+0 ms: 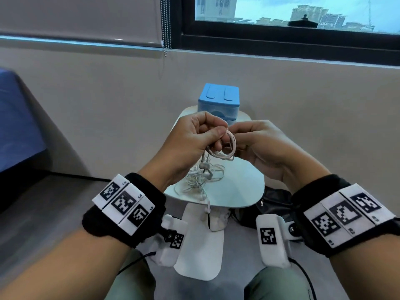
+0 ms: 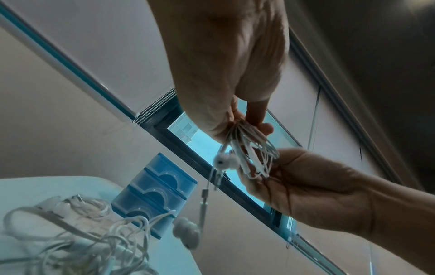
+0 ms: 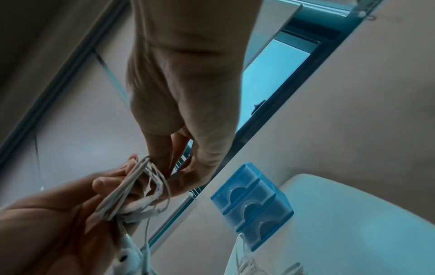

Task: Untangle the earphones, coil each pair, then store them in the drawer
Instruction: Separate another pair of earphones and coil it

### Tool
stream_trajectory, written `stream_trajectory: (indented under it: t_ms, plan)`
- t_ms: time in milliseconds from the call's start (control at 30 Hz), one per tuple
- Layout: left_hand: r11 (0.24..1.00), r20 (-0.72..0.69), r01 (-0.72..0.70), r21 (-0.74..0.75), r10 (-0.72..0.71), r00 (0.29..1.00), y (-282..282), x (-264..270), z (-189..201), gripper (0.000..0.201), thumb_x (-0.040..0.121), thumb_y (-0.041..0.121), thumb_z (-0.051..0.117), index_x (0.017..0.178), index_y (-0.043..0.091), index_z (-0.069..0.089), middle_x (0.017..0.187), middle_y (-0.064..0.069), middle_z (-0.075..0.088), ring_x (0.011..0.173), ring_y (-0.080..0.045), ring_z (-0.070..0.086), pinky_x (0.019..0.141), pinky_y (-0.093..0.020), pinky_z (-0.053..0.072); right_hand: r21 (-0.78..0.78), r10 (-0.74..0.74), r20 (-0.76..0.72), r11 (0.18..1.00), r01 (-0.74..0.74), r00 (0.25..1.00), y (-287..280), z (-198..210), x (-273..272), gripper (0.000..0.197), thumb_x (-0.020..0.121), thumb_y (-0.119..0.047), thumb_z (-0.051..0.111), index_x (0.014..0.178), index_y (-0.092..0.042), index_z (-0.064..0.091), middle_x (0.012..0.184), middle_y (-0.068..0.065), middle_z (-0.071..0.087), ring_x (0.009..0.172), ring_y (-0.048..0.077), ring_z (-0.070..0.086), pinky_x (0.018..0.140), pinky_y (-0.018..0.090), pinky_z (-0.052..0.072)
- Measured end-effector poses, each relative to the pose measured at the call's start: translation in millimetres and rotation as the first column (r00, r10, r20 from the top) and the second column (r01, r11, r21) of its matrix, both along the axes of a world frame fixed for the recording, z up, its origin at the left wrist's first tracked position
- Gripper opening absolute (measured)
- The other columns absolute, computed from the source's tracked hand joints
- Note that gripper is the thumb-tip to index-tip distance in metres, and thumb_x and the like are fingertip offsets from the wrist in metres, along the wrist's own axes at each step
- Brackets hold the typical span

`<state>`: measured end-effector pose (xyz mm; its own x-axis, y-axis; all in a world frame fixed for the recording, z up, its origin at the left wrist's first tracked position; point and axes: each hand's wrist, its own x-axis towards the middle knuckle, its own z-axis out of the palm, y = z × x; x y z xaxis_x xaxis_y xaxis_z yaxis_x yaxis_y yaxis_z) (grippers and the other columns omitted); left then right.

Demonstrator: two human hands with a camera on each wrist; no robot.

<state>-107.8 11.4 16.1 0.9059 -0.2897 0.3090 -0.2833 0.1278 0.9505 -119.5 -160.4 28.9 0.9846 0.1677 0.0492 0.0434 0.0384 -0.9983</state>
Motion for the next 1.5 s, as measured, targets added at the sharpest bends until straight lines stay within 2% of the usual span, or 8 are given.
stream_trajectory:
  t_ms: [267,400,600,800,967,1233,1400,1500]
  plan:
    - [0.988,0.067,-0.121,0.091,0.115,0.991,8.6,10.8,-4.3,0.011,0.101,0.002,0.060,0.095,0.011,0.062,0.081,-0.001,0.067,0.069,-0.011,0.063,0.069,-0.026,0.052,0.111,0.007,-0.080,0.994,0.002,0.997,9.3,8.9,2.6,0.041,0.089,0.005,0.063,0.130,0.006,0.061,0.105,0.023,0.066,0.090,0.036,0.066,0.093,0.043,0.058]
    - [0.981,0.140,-0.134,0.142,0.114,0.984,10.7,8.6,5.0,0.005,0.100,0.005,0.064,0.096,0.008,0.064,0.080,-0.001,0.064,0.058,-0.001,0.056,0.059,-0.016,0.046,0.101,-0.008,-0.071,0.995,0.015,0.997,10.9,16.0,1.7,0.062,0.069,-0.012,0.081,0.127,-0.002,0.061,0.094,0.015,0.070,0.078,0.028,0.069,0.084,0.039,0.058]
    - [0.999,0.080,-0.037,0.025,0.035,0.996,16.6,8.6,14.3,0.008,0.098,-0.002,0.062,0.105,-0.002,0.065,0.082,-0.011,0.069,0.060,-0.011,0.057,0.063,-0.020,0.051,0.029,-0.028,0.007,0.999,0.028,1.000,8.2,22.4,-3.6,0.060,0.072,0.008,0.076,0.129,0.004,0.056,0.097,0.024,0.072,0.092,0.034,0.070,0.100,0.050,0.053]
    - [0.997,-0.020,0.075,-0.034,-0.076,0.997,19.3,8.8,18.9,0.015,0.102,0.001,0.054,0.108,0.002,0.068,0.082,-0.010,0.057,0.062,-0.011,0.044,0.056,-0.016,0.040,0.159,0.059,-0.046,0.986,-0.051,0.997,7.1,29.8,-5.9,0.048,0.070,0.001,0.074,0.109,-0.016,0.051,0.084,0.011,0.074,0.072,0.019,0.071,0.074,0.031,0.045]
    - [0.986,0.038,0.162,-0.030,-0.160,0.986,17.9,4.1,24.9,0.018,0.101,-0.004,0.050,0.107,-0.006,0.066,0.078,-0.007,0.067,0.062,-0.006,0.062,0.059,-0.012,0.047,0.208,0.229,-0.092,0.956,-0.206,0.969,2.8,35.0,-8.6,0.042,0.086,-0.001,0.064,0.117,-0.021,0.043,0.088,0.003,0.064,0.074,0.015,0.064,0.069,0.031,0.038]
    - [0.951,0.258,-0.073,0.300,-0.007,0.966,6.6,9.3,31.1,0.013,0.101,0.012,0.062,0.098,0.004,0.071,0.087,-0.005,0.078,0.087,-0.017,0.073,0.089,-0.039,0.058,0.001,0.080,0.018,0.997,-0.080,0.997,6.9,28.9,-8.6,0.056,0.086,0.018,0.064,0.124,-0.016,0.044,0.080,-0.001,0.062,0.070,0.010,0.058,0.064,0.027,0.038]
    - [0.915,0.306,-0.205,0.347,0.096,0.947,3.8,16.6,27.5,0.014,0.100,0.021,0.065,0.091,0.011,0.072,0.076,0.000,0.073,0.077,-0.023,0.071,0.082,-0.043,0.057,-0.339,-0.010,0.256,0.936,0.099,0.967,7.4,30.2,-7.4,0.046,0.088,0.009,0.072,0.127,-0.011,0.058,0.080,0.006,0.068,0.060,0.011,0.061,0.047,0.021,0.043]
    - [0.888,0.289,-0.266,0.375,0.161,0.944,3.5,23.4,24.6,0.016,0.098,0.024,0.067,0.086,0.014,0.070,0.068,0.009,0.065,0.062,-0.013,0.058,0.065,-0.034,0.051,-0.593,0.011,0.338,0.779,0.204,0.941,5.6,36.6,-3.9,0.030,0.092,0.000,0.071,0.119,-0.012,0.069,0.081,0.007,0.077,0.066,0.026,0.073,0.051,0.034,0.060]
